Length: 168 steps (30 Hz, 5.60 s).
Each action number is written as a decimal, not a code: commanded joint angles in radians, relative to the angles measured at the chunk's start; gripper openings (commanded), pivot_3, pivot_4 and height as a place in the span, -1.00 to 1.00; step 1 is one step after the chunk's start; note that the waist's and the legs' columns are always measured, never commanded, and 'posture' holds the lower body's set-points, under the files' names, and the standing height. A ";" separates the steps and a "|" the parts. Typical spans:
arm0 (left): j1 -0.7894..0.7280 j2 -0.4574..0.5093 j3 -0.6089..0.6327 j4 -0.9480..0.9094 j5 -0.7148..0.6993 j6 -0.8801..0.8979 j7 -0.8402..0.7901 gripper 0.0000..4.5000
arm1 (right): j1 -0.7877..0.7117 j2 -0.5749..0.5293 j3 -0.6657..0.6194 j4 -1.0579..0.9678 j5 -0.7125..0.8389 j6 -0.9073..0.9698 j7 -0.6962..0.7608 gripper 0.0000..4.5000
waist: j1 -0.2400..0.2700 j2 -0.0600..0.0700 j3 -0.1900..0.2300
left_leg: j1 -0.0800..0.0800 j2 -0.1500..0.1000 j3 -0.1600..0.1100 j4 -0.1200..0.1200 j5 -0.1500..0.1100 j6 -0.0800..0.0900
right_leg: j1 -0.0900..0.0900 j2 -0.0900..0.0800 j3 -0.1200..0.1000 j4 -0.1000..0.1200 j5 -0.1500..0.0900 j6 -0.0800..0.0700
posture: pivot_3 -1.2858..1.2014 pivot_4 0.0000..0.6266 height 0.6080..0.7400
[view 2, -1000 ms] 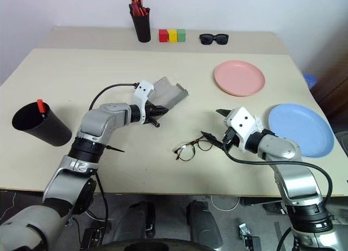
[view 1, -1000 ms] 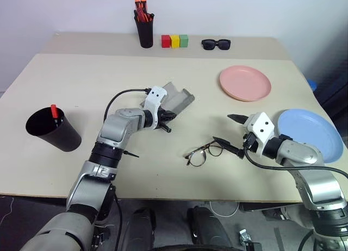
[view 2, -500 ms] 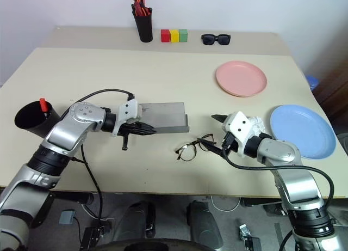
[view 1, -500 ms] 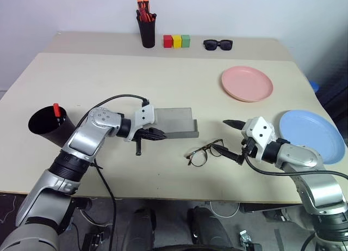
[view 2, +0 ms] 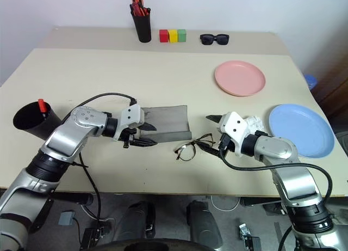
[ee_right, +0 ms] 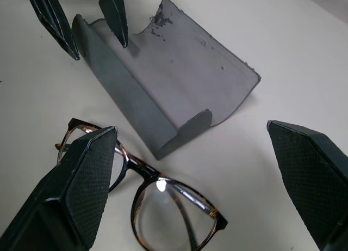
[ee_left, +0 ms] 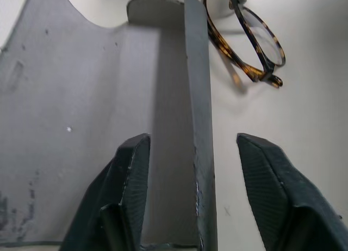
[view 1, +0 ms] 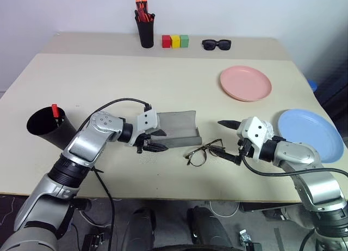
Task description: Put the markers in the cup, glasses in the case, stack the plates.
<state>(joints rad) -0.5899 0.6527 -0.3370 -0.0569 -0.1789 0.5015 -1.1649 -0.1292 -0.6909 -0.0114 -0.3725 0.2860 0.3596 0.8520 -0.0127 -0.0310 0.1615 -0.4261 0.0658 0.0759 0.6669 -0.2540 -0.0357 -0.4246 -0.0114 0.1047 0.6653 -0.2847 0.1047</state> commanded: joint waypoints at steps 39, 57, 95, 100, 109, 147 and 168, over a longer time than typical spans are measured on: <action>0.728 -0.050 0.379 -0.505 -0.115 -0.167 0.401 0.01 | -0.111 -0.126 0.244 0.030 -0.558 -0.385 0.015 1.00 | -0.003 0.000 0.000 | 0.002 0.001 0.001 0.000 0.000 0.000 | 0.001 -0.001 0.000 0.000 -0.002 -0.003 | 0.03 -0.52 0.78; 0.741 -0.055 0.376 -0.508 -0.116 -0.174 0.425 0.04 | -0.117 -0.115 0.268 0.093 -0.608 -0.475 0.007 -0.98 | -0.004 0.000 -0.001 | 0.003 0.001 0.001 0.000 0.000 0.000 | 0.002 -0.001 0.001 0.000 -0.002 -0.003 | 0.03 -0.52 0.78; 0.902 -0.082 0.571 -0.415 -0.095 -0.330 0.526 0.04 | -0.588 0.316 0.434 0.125 -0.440 0.279 -0.077 -0.98 | -0.006 0.000 -0.001 | 0.003 0.001 0.004 -0.001 0.000 0.000 | 0.000 -0.002 0.001 0.001 -0.002 -0.004 | 0.03 -0.52 0.78; 0.921 -0.086 0.581 -0.442 -0.096 -0.322 0.537 0.04 | -0.557 0.260 0.465 0.098 -0.472 0.374 -0.063 -0.98 | -0.006 0.000 -0.001 | 0.002 0.001 0.004 -0.001 0.000 0.000 | -0.001 -0.002 0.001 0.001 -0.002 -0.004 | 0.03 -0.52 0.78; 0.906 -0.090 0.560 -0.447 -0.095 -0.310 0.548 0.04 | -0.501 0.172 0.502 -0.011 -0.489 0.499 -0.045 -0.98 | -0.017 0.000 -0.001 | 0.002 0.001 0.004 -0.001 0.000 0.000 | -0.002 -0.002 0.001 0.001 -0.002 -0.005 | 0.03 -0.52 0.78; -0.118 -0.209 0.312 0.041 -0.184 0.298 0.680 -0.98 | -0.167 0.036 0.101 -0.125 -0.242 0.017 -0.058 0.91 | -0.004 -0.002 -0.001 | 0.001 0.000 0.000 -0.001 0.000 0.000 | 0.000 0.000 0.000 0.000 0.000 0.000 | 0.03 -0.52 0.78; -0.348 -0.191 0.093 0.526 -0.034 0.109 0.109 -0.98 | 0.220 0.076 -0.148 -0.277 0.014 0.081 -0.144 0.91 | -0.003 -0.001 -0.001 | 0.000 -0.001 0.000 -0.001 0.000 0.000 | 0.000 0.000 0.000 0.000 0.000 0.000 | 0.03 -0.52 0.78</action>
<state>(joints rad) -0.9470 0.4464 -0.2549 0.5328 -0.1984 0.6270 -1.0180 0.0948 -0.6072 -0.1462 -0.6236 0.2974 0.4636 0.7144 -0.0160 -0.0324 0.1609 -0.4260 0.0653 0.0756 0.6658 -0.2541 -0.0356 -0.4249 -0.0110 0.1046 0.6651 -0.2849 0.1045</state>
